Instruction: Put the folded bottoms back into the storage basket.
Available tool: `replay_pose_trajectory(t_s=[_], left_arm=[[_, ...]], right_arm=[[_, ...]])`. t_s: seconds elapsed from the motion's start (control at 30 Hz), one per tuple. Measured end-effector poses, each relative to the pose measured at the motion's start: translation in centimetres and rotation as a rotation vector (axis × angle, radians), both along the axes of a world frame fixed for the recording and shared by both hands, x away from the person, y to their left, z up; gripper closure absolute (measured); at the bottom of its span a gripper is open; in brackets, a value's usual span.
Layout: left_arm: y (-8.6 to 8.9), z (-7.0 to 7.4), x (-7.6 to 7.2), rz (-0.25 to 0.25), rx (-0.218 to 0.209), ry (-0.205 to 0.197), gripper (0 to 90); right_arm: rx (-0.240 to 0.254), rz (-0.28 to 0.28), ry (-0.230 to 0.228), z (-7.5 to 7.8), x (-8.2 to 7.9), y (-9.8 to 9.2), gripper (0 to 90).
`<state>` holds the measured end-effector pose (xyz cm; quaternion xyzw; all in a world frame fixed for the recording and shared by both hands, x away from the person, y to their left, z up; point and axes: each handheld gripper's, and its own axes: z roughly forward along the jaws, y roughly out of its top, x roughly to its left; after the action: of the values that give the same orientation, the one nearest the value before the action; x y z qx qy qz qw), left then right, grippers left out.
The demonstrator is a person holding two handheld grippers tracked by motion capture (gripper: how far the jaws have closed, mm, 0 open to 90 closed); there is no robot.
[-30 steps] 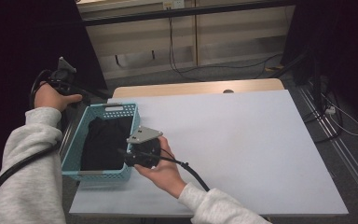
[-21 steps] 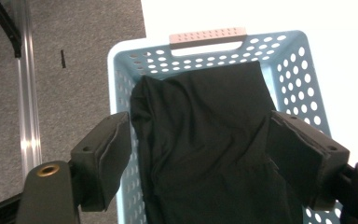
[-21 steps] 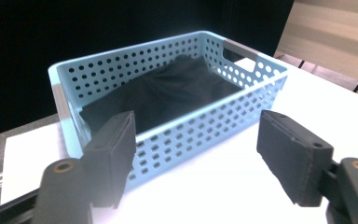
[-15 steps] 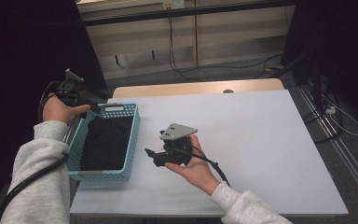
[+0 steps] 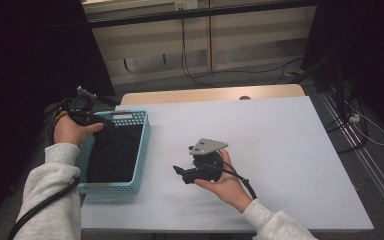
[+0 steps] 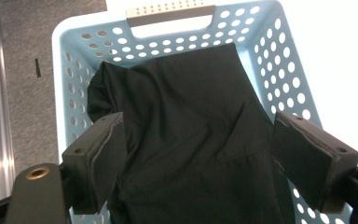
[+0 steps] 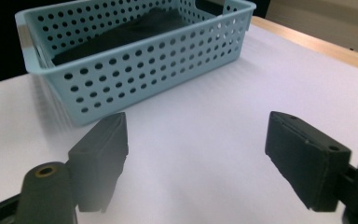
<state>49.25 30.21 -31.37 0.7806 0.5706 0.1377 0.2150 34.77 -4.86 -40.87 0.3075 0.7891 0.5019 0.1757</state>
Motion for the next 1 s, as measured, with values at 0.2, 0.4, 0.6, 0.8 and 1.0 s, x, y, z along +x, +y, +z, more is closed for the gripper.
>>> replay_pose_trajectory(t_s=[0.2,0.4,0.6,0.8,1.0], left_arm=[[0.5,-1.7,-0.4,-0.001,-0.013,-0.005,19.7],[0.6,-3.5,-0.9,-0.007,-0.02,-0.012,24.0],[1.1,-5.1,-1.0,0.009,0.002,0.024,47.1],[1.6,-7.5,-0.5,0.029,0.029,0.097,73.3],[1.7,-10.0,-0.1,0.023,0.057,0.101,77.8]], right_arm=[[-0.015,-0.004,0.01,-0.9,-0.4,-1.6,20.1],[-0.027,-0.032,0.016,-1.7,-1.0,-3.5,19.9],[-0.028,-0.06,0.014,-2.2,-1.4,-5.4,19.9],[-0.02,-0.092,0.021,-2.8,-1.6,-7.0,19.9],[-0.028,-0.093,0.025,-3.3,-1.6,-7.3,19.6]])
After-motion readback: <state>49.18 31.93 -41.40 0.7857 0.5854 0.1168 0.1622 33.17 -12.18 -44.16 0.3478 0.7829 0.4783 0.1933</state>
